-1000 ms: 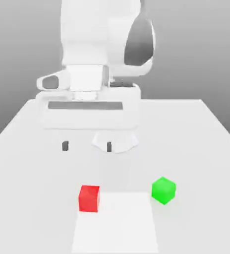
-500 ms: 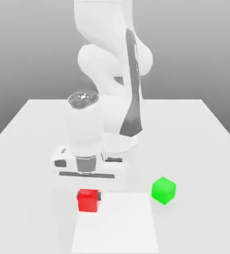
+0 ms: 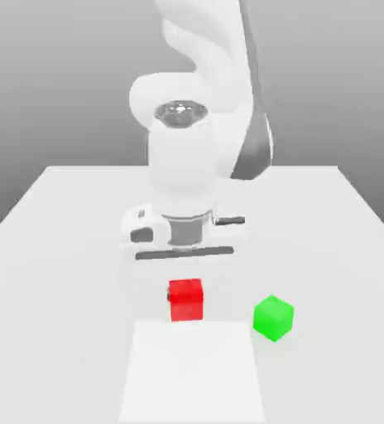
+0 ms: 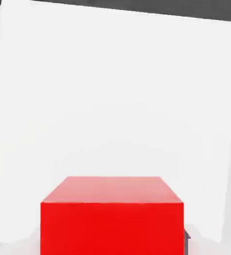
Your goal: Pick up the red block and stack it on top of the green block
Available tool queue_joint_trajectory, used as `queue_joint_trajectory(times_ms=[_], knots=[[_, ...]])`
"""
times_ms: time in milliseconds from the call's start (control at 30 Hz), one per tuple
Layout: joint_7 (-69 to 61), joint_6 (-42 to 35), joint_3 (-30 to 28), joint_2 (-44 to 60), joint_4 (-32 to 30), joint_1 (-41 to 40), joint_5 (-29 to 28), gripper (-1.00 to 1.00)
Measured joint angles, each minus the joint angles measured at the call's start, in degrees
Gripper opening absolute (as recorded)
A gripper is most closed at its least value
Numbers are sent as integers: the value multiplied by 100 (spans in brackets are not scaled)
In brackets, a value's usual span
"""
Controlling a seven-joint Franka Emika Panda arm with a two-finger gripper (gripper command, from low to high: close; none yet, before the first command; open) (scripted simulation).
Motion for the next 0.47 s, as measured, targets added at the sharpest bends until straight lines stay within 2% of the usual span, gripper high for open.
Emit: queue_joint_trajectory(times_ms=[167,367,400,467], knots=[[-528,-195,621,-372,-176,993,151,-100],[-318,875,669,733,-149,991,-220,-100],[-237,1057,684,923,-141,945,-336,100],[-237,1057,684,923,-141,918,-336,100]])
